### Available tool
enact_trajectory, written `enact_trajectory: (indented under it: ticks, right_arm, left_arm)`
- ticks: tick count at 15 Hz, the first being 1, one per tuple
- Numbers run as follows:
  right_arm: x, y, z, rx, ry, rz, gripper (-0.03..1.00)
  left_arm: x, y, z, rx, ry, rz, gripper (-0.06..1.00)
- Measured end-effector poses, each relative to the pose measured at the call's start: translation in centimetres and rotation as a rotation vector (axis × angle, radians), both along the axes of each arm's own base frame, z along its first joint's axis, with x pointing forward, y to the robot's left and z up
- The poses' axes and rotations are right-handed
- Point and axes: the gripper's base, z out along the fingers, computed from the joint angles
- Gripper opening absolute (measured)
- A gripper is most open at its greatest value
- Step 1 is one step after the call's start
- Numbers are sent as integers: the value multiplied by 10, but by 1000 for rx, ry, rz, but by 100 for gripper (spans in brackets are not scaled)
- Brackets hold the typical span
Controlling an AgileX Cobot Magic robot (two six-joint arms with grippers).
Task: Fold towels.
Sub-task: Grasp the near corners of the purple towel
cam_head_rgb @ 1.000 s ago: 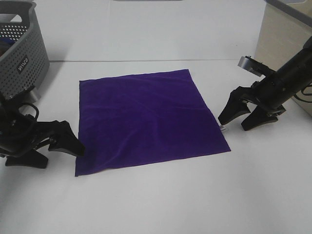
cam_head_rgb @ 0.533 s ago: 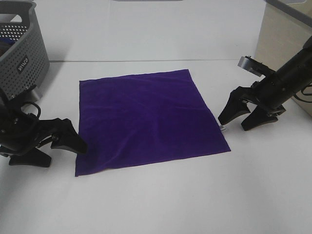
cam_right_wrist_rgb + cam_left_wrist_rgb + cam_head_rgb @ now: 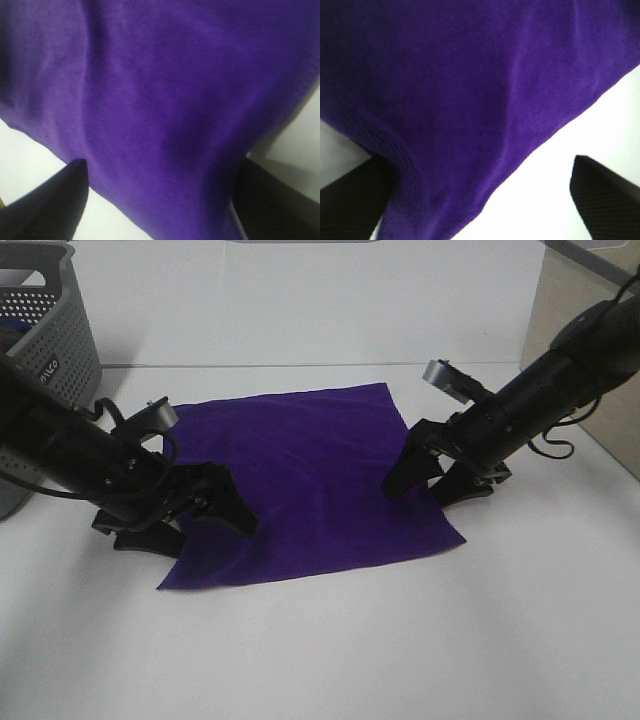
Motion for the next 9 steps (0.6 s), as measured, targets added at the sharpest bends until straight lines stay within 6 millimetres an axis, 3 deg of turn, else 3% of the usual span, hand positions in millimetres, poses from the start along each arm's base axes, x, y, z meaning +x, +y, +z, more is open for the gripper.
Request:
enact_trajectory:
  ticks: [2, 5, 7, 9]
  right_arm:
    - [-2, 27, -4, 11, 28, 45, 74]
    - [-2, 44, -4, -24, 24, 102, 63]
    - [-1, 42, -7, -56, 21, 99, 48]
    - [-1, 40, -10, -87, 24, 87, 26]
  left_arm:
    - [5, -9, 0, 3, -8, -35, 89]
    - [13, -15, -4, -3, -4, -63, 83]
    - [14, -15, -9, 9, -2, -53, 62]
    - [15, -14, -16, 21, 5, -43, 26]
